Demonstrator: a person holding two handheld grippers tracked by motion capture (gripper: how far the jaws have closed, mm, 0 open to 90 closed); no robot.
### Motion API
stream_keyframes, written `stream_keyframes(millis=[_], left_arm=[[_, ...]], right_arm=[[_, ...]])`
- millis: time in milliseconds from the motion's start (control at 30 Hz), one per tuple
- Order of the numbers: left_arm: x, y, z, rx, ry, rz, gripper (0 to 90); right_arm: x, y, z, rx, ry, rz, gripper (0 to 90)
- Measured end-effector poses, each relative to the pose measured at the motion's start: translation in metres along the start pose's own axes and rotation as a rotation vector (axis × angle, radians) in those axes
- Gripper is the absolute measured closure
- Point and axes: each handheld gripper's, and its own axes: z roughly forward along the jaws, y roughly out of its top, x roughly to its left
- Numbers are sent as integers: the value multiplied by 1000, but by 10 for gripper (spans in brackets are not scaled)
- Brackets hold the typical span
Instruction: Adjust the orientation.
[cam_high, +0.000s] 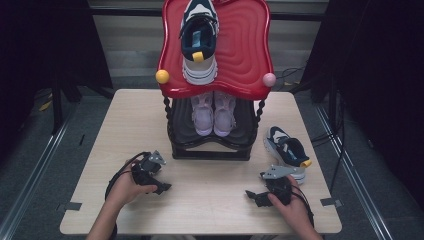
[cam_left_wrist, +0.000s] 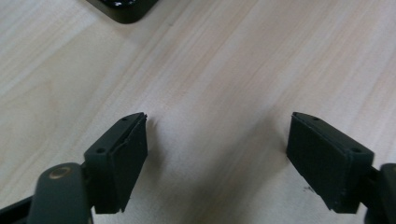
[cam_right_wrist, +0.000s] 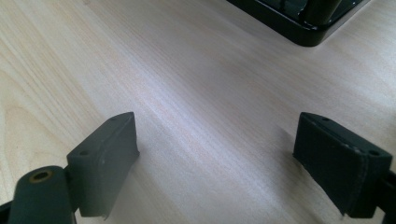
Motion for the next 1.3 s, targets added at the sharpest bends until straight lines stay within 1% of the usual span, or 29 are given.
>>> stream_keyframes(millis=[33, 167, 200, 233, 333, 367, 433, 667, 700, 767, 833, 867, 900, 967, 1000, 1033, 1133, 1167, 1233, 1300], left_arm=[[1, -1, 0, -2, 5, 2, 183], [2, -4, 4, -76, 17, -7, 151], [2, -5, 5, -85, 22, -9, 149], [2, -5, 5, -96, 19, -9, 146], [2, -6, 7, -114, 19, -4, 122], [2, -7, 8, -116, 26, -2, 113], [2, -8, 9, -140, 23, -11, 91], [3, -11, 11, -159, 26, -15, 60], [3, -11, 12, -171, 29, -19, 52], [4, -13, 12, -178, 30, -16, 37], [4, -14, 13, -195, 26, -19, 33], [4, -15, 13, -194, 24, -15, 31], [4, -16, 13, -205, 26, -17, 29], [4, -17, 13, -211, 25, -14, 22], [4, -17, 14, -223, 25, -16, 17], [4, -18, 14, -222, 27, -13, 12], [3, -19, 15, -233, 24, -16, 0], [3, -19, 15, -235, 24, -14, 0], [3, -19, 15, -236, 26, -11, 0], [3, -20, 15, -239, 30, -12, 0]], right_arm=[[0, 0, 0, 0, 0, 0, 130], [0, 0, 0, 0, 0, 0, 130], [0, 0, 0, 0, 0, 0, 130], [0, 0, 0, 0, 0, 0, 130], [0, 0, 0, 0, 0, 0, 130], [0, 0, 0, 0, 0, 0, 130], [0, 0, 0, 0, 0, 0, 130], [0, 0, 0, 4, -7, 5, 117], [0, 0, 0, 4, -11, 6, 116], [1, 0, 0, 5, -13, 7, 114], [1, 0, 0, 5, -10, -2, 118], [1, 1, -1, 20, -6, -10, 119], [2, 2, -2, 33, -11, -12, 120], [3, 4, -6, 51, -15, -45, 138], [4, 5, -8, 58, -18, -57, 140], [3, 5, -9, 64, -16, -59, 141], [2, 4, -17, 76, 5, -44, 155], [2, 3, -20, 82, -1, -43, 156], [1, 1, -27, 89, 5, -31, 160], [-1, -1, -35, 90, 10, -33, 160]])
